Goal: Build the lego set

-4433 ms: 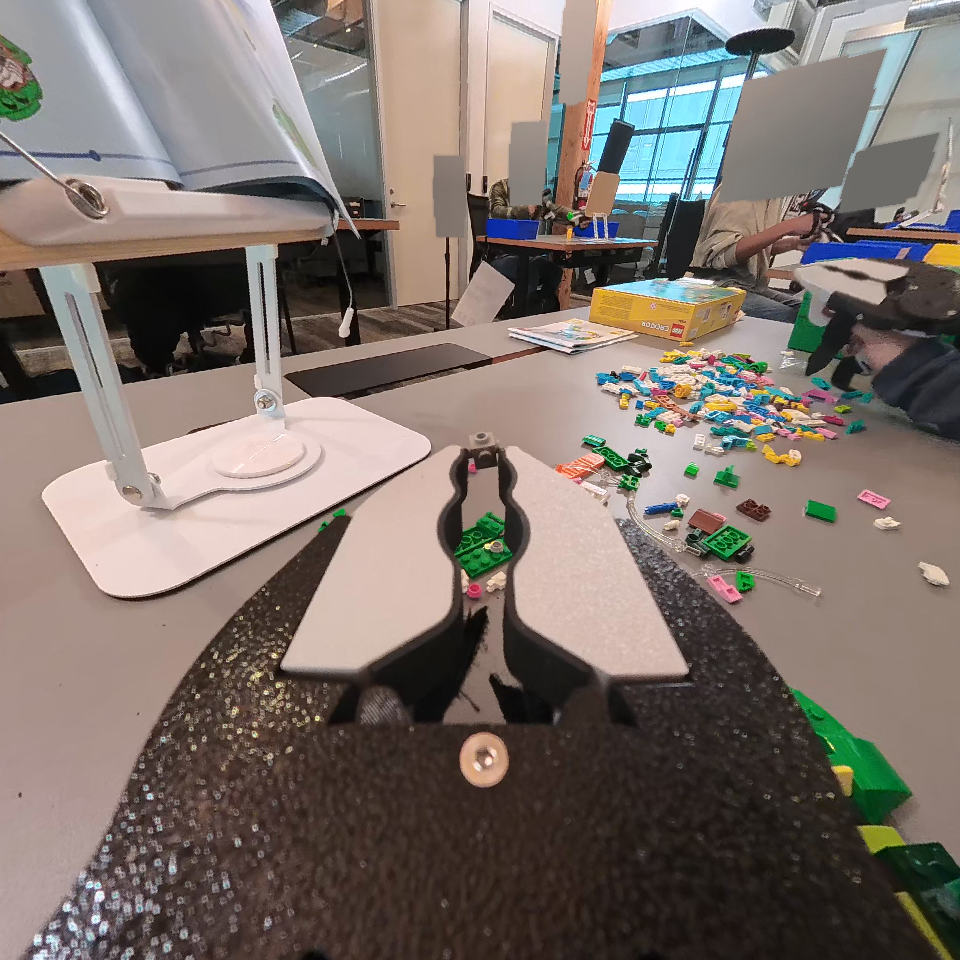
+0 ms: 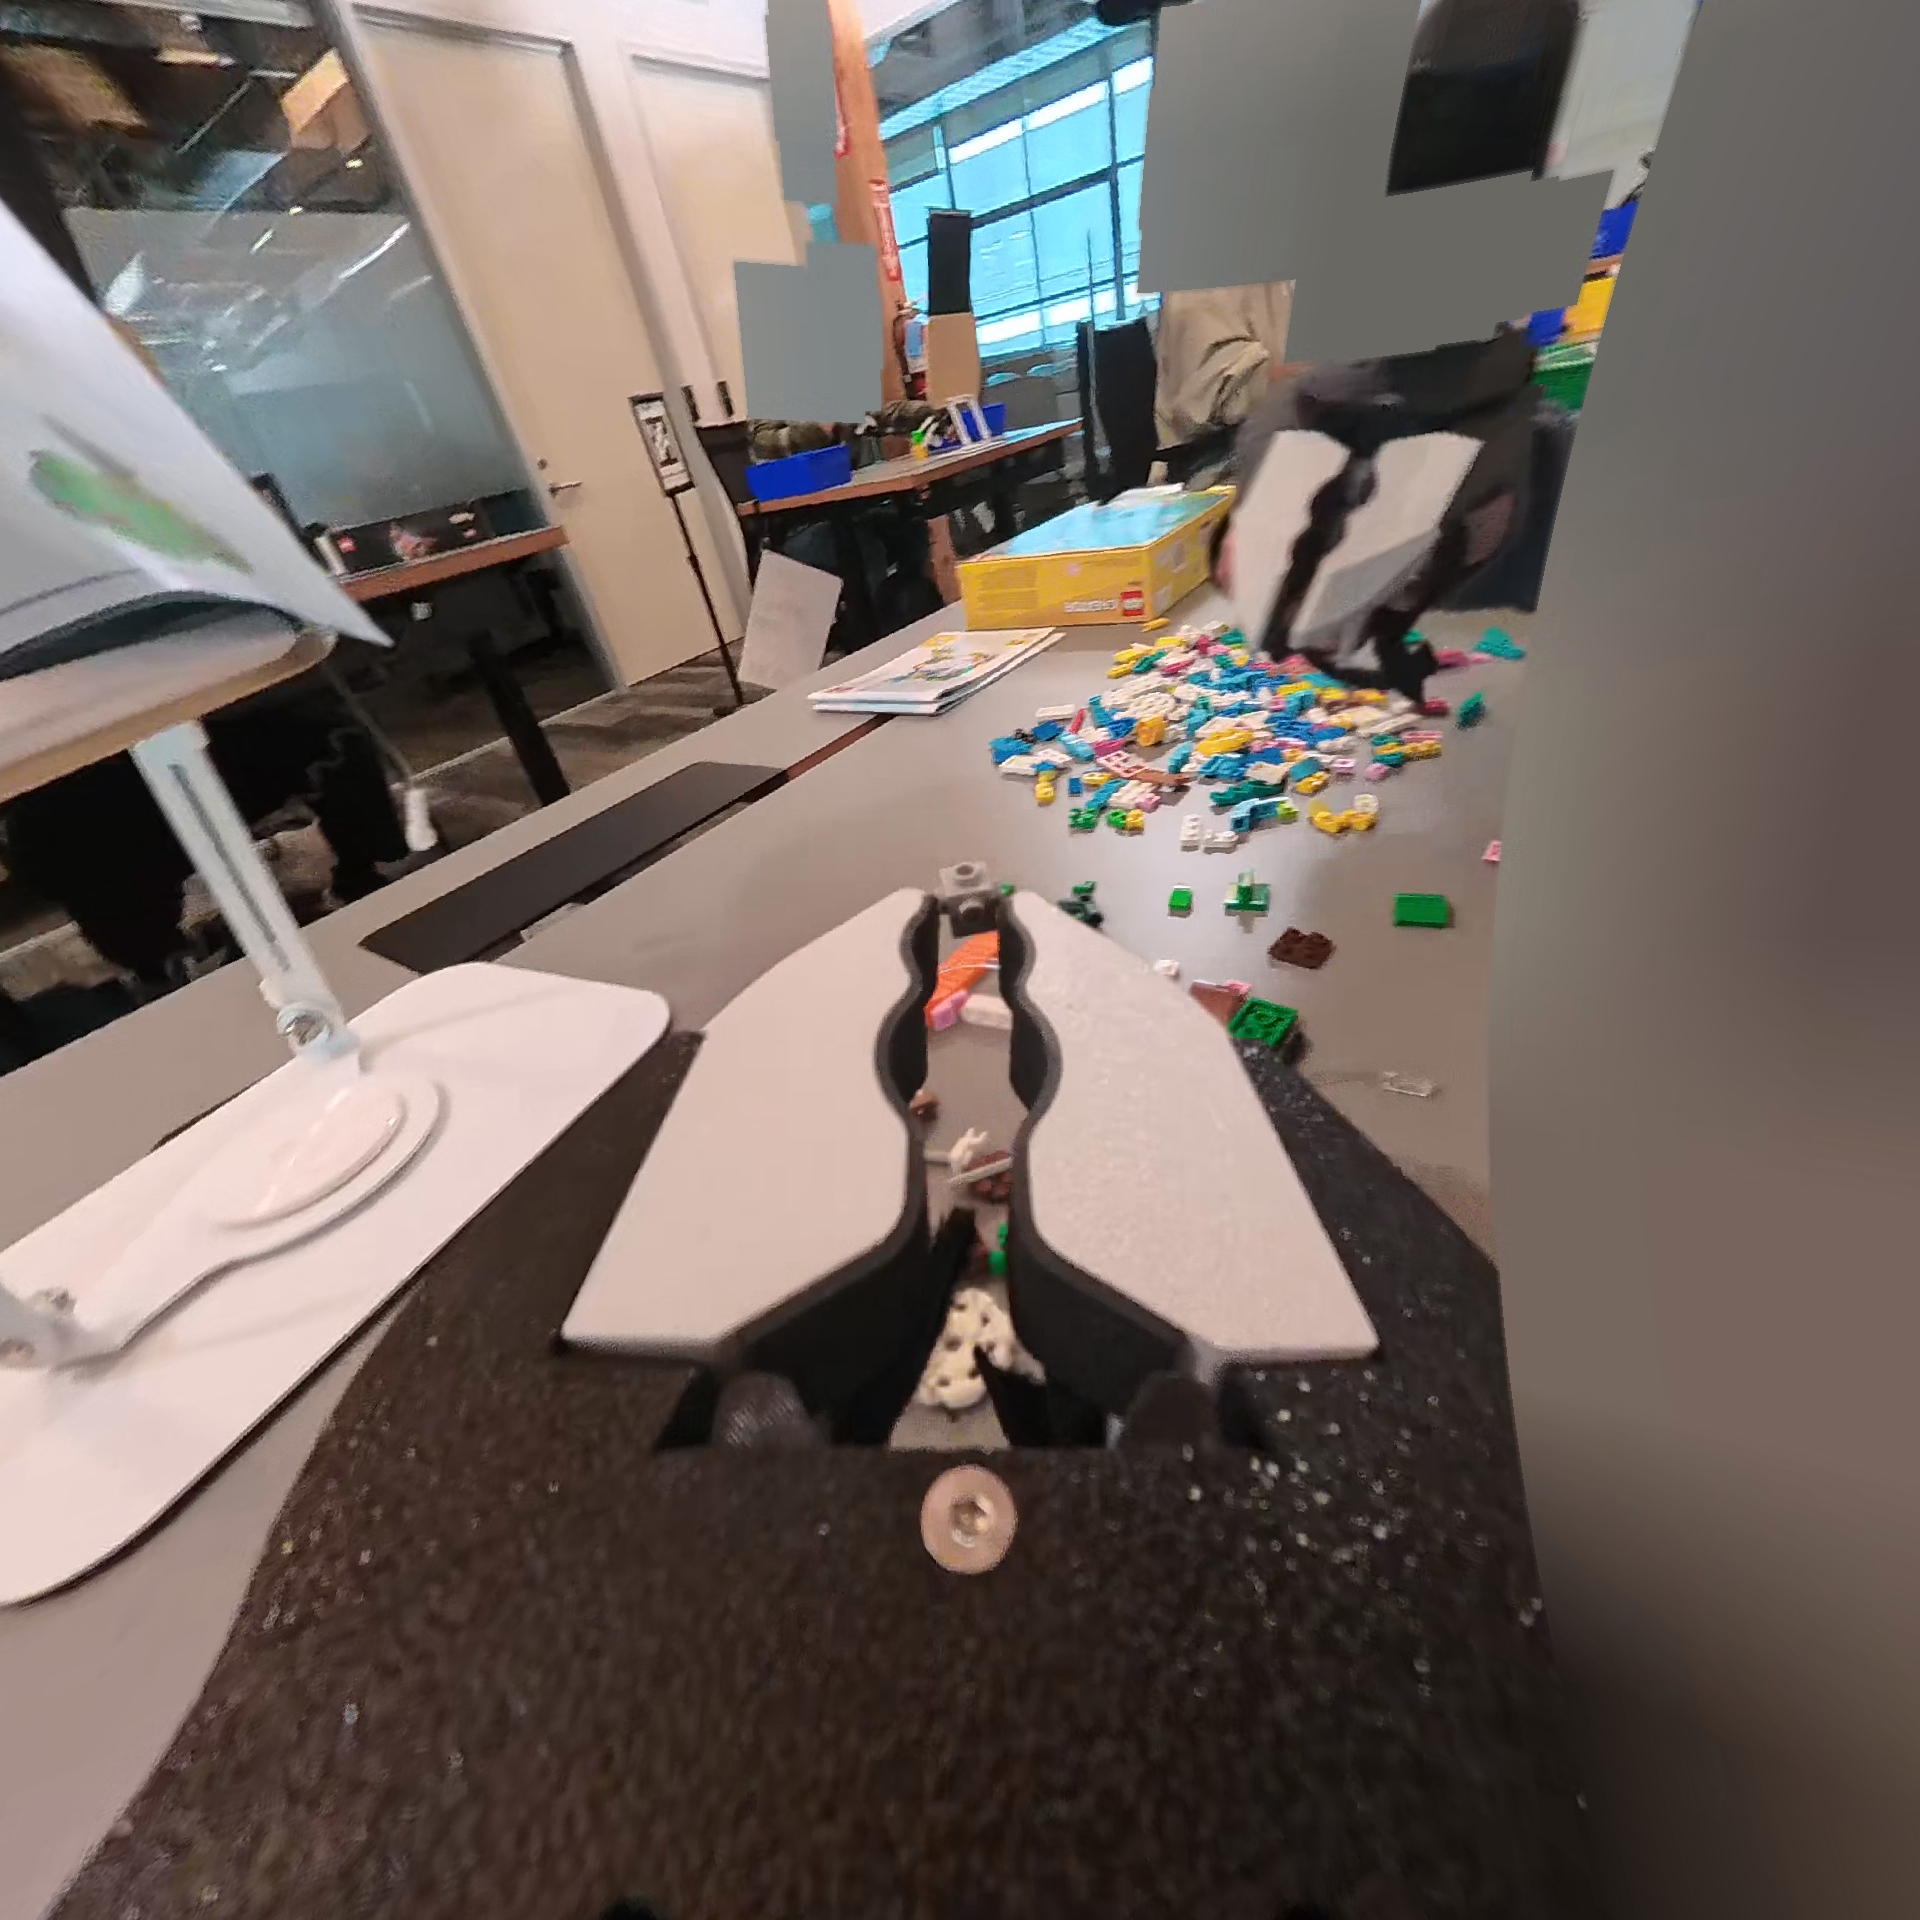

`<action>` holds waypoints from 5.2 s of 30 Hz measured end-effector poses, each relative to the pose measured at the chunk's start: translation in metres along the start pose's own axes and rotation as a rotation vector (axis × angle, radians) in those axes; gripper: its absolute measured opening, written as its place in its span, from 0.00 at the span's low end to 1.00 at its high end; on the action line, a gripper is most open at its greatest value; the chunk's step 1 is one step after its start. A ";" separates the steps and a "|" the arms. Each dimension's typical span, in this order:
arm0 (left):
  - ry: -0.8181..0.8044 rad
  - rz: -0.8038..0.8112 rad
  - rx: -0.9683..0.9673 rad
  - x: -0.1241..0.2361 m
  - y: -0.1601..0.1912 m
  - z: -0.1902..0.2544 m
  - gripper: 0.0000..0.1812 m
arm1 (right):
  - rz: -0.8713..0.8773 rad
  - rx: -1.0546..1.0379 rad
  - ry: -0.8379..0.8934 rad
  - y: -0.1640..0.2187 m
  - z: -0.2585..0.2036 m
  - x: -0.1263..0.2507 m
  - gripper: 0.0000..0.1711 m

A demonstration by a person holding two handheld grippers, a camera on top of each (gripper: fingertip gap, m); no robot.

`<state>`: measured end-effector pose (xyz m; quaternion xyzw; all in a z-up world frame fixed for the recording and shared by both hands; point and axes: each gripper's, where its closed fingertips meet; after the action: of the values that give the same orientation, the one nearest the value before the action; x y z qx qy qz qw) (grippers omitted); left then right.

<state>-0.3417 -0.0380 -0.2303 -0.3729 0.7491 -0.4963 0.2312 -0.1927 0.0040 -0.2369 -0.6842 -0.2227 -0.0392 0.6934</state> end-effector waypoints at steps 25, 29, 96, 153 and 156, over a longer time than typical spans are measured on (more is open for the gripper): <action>0.162 0.100 0.317 0.003 -0.015 0.008 0.05 | 0.342 -0.503 -0.602 -0.101 -0.020 -0.135 0.03; 0.171 0.081 0.301 0.000 -0.011 0.012 0.05 | 0.338 -0.485 -0.594 -0.099 -0.022 -0.138 0.03; 0.271 0.105 0.192 -0.001 -0.020 0.034 0.05 | 0.308 0.050 -0.494 -0.074 -0.042 -0.129 0.03; -0.109 -0.044 0.178 0.013 0.015 -0.031 0.05 | -0.200 0.012 0.284 -0.008 0.124 -0.080 0.00; -0.092 -0.062 0.156 0.010 0.017 -0.026 0.05 | -0.244 -0.025 0.267 0.004 0.127 -0.076 0.00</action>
<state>-0.3721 -0.0270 -0.2350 -0.3993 0.6847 -0.5425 0.2782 -0.2922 0.1081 -0.2724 -0.6493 -0.2094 -0.2162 0.6984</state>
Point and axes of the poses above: each gripper's, where its closed fingertips meet, x back along the fingers, y out of its underside, z = x × y across the jaws, and after that the axes turned 13 degrees about -x, right-handed
